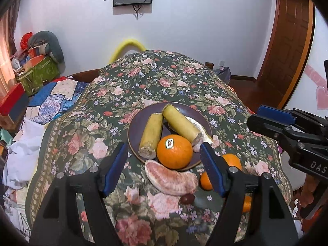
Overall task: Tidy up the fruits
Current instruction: 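Open and withdraw both tools, moving the left tool toward another pomelo segment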
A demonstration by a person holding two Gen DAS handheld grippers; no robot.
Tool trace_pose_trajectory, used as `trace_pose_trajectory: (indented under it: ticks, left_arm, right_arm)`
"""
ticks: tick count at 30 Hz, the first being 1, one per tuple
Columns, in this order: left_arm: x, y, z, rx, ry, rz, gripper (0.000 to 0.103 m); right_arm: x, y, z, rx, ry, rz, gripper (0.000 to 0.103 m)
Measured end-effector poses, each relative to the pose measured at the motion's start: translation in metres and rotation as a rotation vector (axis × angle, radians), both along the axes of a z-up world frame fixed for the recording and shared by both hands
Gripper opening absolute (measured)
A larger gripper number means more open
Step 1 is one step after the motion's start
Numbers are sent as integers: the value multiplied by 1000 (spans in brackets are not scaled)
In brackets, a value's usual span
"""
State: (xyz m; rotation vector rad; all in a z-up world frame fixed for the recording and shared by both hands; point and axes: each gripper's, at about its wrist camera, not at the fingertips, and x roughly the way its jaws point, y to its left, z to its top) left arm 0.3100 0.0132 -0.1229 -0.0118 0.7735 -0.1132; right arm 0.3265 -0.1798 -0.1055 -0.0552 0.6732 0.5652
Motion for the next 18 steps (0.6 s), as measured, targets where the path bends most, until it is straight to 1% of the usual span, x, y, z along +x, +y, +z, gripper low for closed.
trace_pose_trajectory:
  ticks: [4,6,8,12,18]
  left_arm:
    - [-10,-1,-1,3,11,6,79]
    - [-15,-1,-3,12,20,10,80]
    - [-18,-2,-6,20,31,11,81]
    - [-21,-4,-16,30,52,14,86]
    - [-13,-4,-40,31,106,31,87]
  right_arm:
    - [-13,-5,1,-8,-4,-15,41]
    - [-18,-8,1,-13,-5,-24,44]
    - [-25,-11,0,-21,-11,-36,50]
    - [-29,-14,-4,-38,-14,-50,51]
    - [-22,-21,-22,-46,27,-72,52]
